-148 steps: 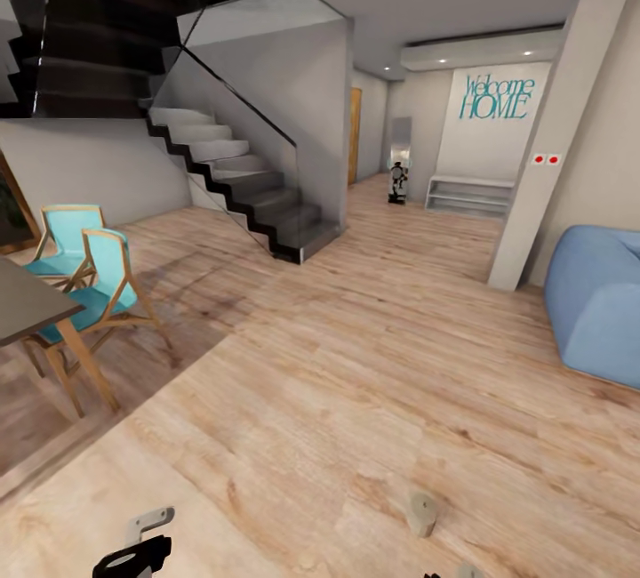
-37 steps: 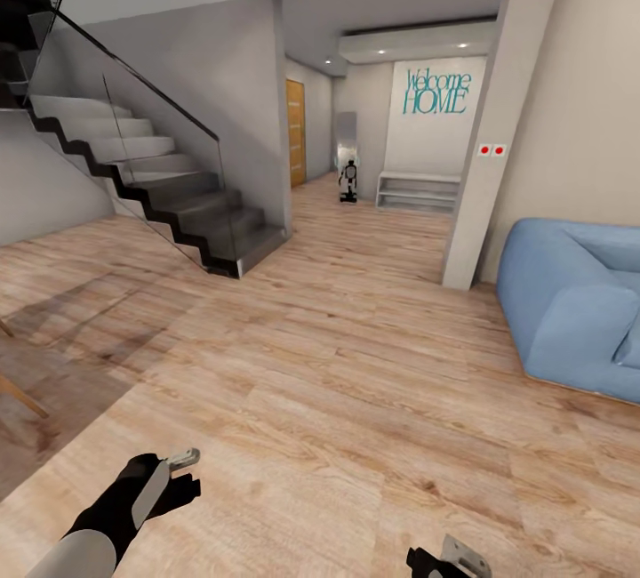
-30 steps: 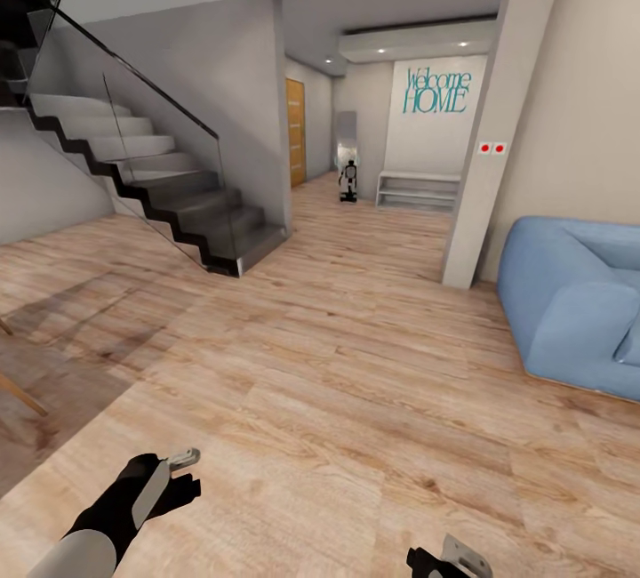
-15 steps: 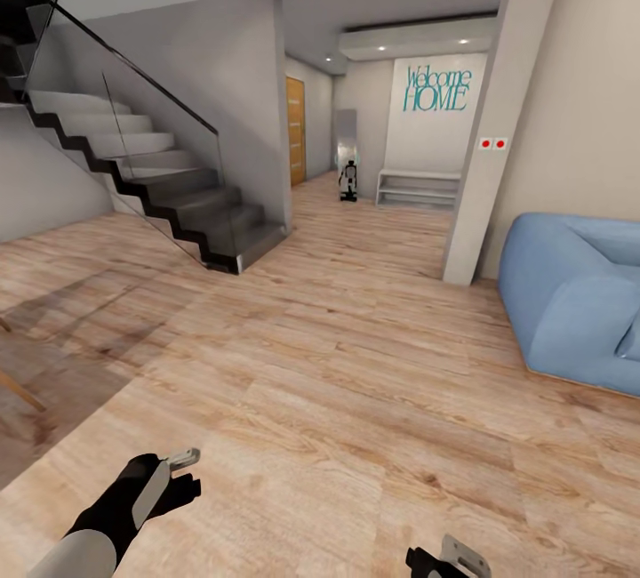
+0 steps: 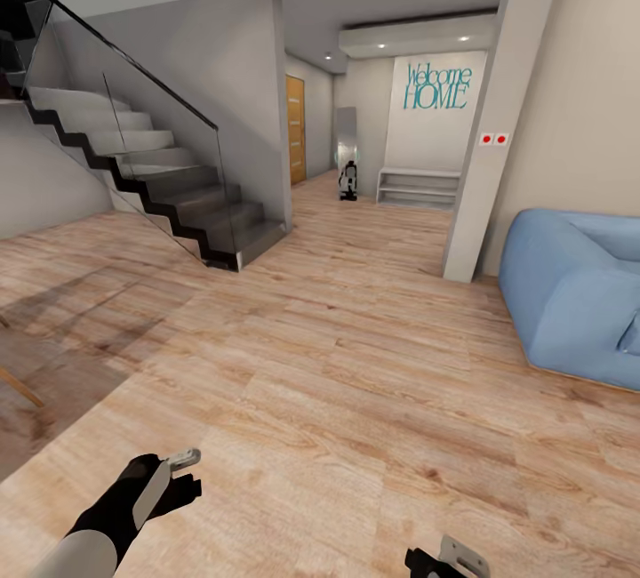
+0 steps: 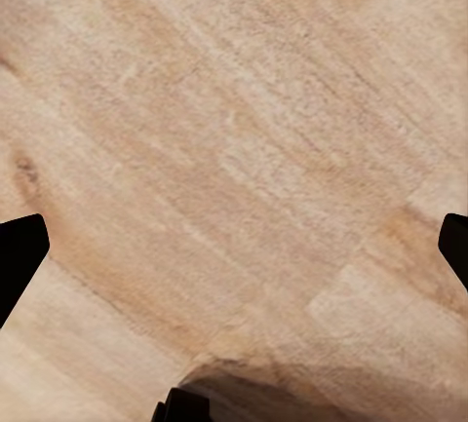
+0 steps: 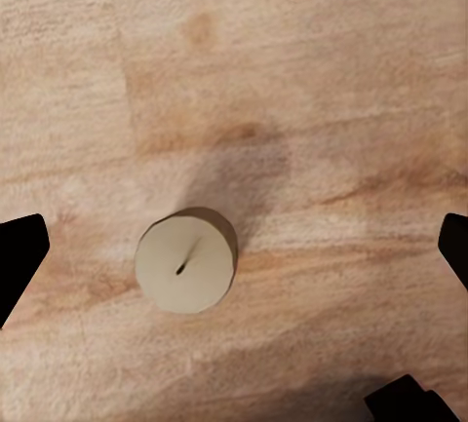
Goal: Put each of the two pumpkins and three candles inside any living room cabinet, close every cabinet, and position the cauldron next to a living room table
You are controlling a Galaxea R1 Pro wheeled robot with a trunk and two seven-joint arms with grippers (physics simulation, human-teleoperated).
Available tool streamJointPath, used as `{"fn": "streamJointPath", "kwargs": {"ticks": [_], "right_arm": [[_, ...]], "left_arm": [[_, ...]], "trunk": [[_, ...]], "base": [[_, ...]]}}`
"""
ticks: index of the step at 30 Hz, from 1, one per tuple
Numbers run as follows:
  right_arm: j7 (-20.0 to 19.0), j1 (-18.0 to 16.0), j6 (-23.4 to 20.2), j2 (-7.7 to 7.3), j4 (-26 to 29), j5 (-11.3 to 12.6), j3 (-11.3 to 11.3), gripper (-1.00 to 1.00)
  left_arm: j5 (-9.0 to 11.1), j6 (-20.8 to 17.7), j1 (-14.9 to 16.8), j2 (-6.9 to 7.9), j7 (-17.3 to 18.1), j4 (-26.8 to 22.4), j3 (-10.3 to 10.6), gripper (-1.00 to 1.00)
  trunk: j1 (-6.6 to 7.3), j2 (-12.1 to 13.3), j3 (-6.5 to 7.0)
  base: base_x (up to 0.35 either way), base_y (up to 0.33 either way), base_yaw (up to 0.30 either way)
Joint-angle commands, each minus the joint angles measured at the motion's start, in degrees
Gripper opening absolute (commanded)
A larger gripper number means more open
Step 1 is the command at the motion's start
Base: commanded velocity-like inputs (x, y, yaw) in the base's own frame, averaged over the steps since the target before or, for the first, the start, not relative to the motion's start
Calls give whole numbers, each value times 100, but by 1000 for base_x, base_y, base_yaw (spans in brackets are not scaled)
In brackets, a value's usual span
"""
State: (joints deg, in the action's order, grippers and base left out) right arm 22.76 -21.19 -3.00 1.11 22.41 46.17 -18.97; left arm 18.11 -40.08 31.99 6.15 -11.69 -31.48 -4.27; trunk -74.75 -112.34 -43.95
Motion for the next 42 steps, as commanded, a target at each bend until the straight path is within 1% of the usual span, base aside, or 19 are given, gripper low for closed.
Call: {"fn": "streamJointPath", "kwargs": {"ticks": [1,2,8,12,15,16,20,24,31,33,38,39,40,41,42], "right_arm": [[0,0,1,1,0,0,-28,100],[0,1,1,2,0,1,-49,100],[1,1,-6,7,-18,16,-367,100],[0,1,-17,11,-59,15,-427,100],[0,1,-23,50,-69,15,-502,100],[0,1,-24,65,-69,15,-632,100],[0,1,-25,86,-70,20,-1012,100],[0,1,-18,96,-70,18,-1092,100],[0,1,0,110,-62,15,-1123,100],[0,1,1,149,-62,15,-1125,100],[38,-56,-135,384,-17,22,-1118,100],[53,-160,-219,456,-18,34,-1112,100],[62,-350,-365,524,-40,53,-1103,100],[70,-560,-574,584,-61,69,-1091,100],[79,-809,-912,661,-98,85,-1075,100]], "left_arm": [[0,0,0,0,0,1,2,100],[0,0,0,-4,0,1,3,100],[0,0,-1,-79,0,1,-1,100],[0,0,-4,-94,0,1,2,100],[0,0,-5,-96,1,1,1,100],[0,0,-3,-96,1,1,3,100],[-3,6,-7,-97,-6,-1,2,100],[-1,4,-8,-97,-8,-2,-8,100],[0,-3,-9,-97,-9,-2,-12,100],[0,-9,-9,-97,-9,-1,-12,100],[88,-42,-9,-91,-7,0,-18,100],[123,-47,-9,-90,-4,0,-19,100],[151,-53,-9,-89,-4,-1,-20,100],[171,-59,-9,-86,-6,0,-20,100],[191,-62,-9,-81,-4,-1,-21,100]], "trunk": [[-23,-42,-18],[-45,-82,-36],[-176,-322,-144],[-264,-483,-216],[-330,-603,-270],[-352,-643,-288],[-440,-804,-360],[-528,-964,-431],[-682,-1245,-557],[-725,-1325,-593],[-835,-1526,-683],[-857,-1566,-701],[-879,-1606,-719],[-901,-1646,-737],[-923,-1686,-754]], "base": [[0,0,0],[0,0,0],[0,0,0],[0,0,0],[0,0,0],[0,0,0],[0,0,0],[0,0,0],[0,0,0],[0,0,0],[0,0,0],[0,0,0],[0,0,0],[0,0,0],[0,0,0]]}}
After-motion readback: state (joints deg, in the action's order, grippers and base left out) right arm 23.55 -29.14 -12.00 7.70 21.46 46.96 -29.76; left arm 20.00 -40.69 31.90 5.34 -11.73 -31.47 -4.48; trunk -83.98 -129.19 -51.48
